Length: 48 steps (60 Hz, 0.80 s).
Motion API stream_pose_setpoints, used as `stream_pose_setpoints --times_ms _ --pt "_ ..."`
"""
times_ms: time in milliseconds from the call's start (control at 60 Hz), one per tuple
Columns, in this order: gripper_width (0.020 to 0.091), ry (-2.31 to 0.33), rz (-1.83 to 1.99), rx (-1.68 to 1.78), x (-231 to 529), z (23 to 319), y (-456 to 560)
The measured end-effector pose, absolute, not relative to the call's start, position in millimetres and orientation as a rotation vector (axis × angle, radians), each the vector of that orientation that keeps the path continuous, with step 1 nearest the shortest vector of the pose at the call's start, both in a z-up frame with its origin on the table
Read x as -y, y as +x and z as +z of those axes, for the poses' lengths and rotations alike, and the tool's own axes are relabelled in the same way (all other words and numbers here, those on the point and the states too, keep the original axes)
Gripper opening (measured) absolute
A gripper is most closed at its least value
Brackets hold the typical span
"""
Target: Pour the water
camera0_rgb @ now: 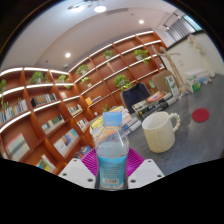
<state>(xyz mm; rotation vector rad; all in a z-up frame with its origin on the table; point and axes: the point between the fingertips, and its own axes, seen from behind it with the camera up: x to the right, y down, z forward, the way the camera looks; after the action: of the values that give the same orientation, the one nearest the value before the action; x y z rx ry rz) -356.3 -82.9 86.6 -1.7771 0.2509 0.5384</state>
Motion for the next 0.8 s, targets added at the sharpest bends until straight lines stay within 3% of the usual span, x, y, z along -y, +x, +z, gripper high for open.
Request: stream_pose_setpoints --times_ms 450,650,800 --pt "0.0314 -1.309 1.437 -1.105 24.1 145.6 -342.3" --pt "0.0315 -1.071 1.683 -1.318 10.3 155.0 -328.0" --pt "0.0315 -1.071 1.700 -1.336 10.0 154.3 -329.6"
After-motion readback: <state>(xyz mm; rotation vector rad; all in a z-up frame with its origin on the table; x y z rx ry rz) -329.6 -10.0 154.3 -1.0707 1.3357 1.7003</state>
